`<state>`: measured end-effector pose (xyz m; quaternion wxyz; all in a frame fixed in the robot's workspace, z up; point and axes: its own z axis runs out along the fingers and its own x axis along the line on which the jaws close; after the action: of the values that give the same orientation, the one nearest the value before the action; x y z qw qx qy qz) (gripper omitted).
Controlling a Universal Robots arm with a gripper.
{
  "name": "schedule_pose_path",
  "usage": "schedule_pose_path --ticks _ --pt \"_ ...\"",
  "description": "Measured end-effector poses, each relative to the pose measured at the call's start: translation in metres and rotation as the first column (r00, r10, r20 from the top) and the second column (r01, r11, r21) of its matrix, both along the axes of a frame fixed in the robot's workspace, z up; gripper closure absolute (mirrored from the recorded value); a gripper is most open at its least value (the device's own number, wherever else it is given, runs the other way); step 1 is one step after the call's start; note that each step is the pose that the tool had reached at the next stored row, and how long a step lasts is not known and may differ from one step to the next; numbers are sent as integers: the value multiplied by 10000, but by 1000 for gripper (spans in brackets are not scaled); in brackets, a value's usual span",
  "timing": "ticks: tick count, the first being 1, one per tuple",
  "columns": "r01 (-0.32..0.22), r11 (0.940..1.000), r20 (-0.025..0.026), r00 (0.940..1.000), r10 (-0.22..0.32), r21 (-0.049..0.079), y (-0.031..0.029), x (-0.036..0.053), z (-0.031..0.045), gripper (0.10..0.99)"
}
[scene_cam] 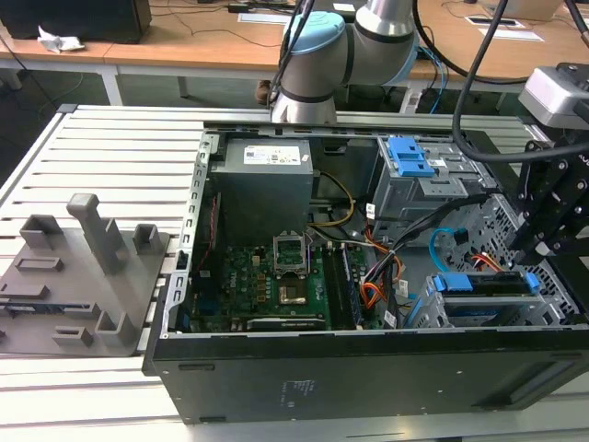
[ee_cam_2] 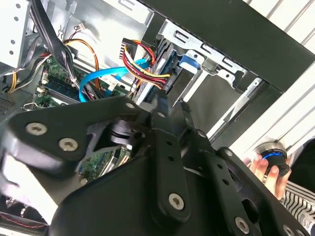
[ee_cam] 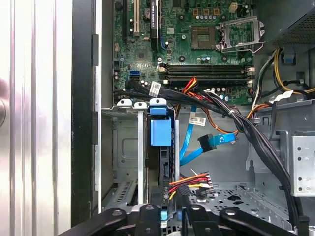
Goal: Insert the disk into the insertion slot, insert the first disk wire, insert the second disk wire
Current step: 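Insert the first disk wire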
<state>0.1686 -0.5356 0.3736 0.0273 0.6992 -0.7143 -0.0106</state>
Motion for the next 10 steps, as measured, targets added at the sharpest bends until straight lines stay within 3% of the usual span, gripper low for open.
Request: schedule_pose_path --ticks 1,3,10 --pt "0 10000 0 10000 0 0 0 0 1 867" --pt "0 10000 0 10000 0 -1 0 0 2 980" --pt "0 10000 0 10000 0 -1 0 0 5 980"
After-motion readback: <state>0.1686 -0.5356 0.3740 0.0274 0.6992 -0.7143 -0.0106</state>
